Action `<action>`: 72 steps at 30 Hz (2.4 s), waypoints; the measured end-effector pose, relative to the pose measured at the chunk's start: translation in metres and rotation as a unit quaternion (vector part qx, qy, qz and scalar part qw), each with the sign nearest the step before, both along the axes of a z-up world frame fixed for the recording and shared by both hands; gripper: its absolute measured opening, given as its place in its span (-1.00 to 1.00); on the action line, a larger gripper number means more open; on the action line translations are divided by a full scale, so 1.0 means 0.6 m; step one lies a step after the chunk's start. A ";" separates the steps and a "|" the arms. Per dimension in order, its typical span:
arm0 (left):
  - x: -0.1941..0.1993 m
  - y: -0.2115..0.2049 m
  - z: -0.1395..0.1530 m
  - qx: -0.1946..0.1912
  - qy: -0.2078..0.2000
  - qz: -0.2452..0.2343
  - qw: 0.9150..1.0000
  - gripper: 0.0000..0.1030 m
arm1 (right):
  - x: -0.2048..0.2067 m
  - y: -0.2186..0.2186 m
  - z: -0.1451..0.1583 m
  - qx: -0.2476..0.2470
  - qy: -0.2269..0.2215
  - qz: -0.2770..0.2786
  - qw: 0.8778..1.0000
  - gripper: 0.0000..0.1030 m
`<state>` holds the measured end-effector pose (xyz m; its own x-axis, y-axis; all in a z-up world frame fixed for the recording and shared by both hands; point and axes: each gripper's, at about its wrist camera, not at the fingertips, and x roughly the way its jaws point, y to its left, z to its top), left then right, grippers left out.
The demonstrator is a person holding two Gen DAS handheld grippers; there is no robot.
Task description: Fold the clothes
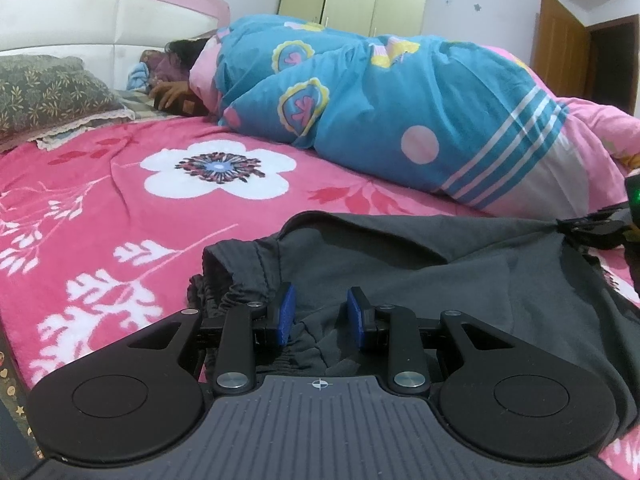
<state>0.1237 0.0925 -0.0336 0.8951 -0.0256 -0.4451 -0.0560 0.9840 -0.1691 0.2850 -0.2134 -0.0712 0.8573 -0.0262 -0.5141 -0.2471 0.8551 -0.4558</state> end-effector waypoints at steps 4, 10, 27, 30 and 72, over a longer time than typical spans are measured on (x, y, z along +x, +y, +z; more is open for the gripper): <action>0.001 0.000 0.000 0.000 0.000 0.000 1.000 -0.45 | 0.020 0.006 -0.007 -0.004 0.006 0.000 1.000 -0.99; 0.002 -0.001 -0.001 -0.002 0.002 0.000 1.000 -0.45 | 0.052 0.011 -0.030 0.004 0.025 -0.010 1.000 -0.97; 0.003 -0.001 -0.003 -0.003 0.004 0.000 1.000 -0.45 | 0.050 -0.221 0.006 0.331 0.037 -0.211 0.919 0.19; 0.003 -0.001 -0.003 -0.002 0.004 0.000 1.000 -0.45 | 0.018 -0.211 0.020 0.340 0.048 -0.180 0.922 0.01; 0.000 0.017 -0.013 -0.042 -0.003 0.001 0.999 -0.44 | -0.337 -0.314 -0.009 0.582 0.160 -0.291 0.742 -0.19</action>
<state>0.1235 0.1026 -0.0412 0.8980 -0.0618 -0.4356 -0.0556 0.9662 -0.2516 0.0826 -0.4020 -0.0766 0.7042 0.2776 -0.6535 0.3825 0.6271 0.6785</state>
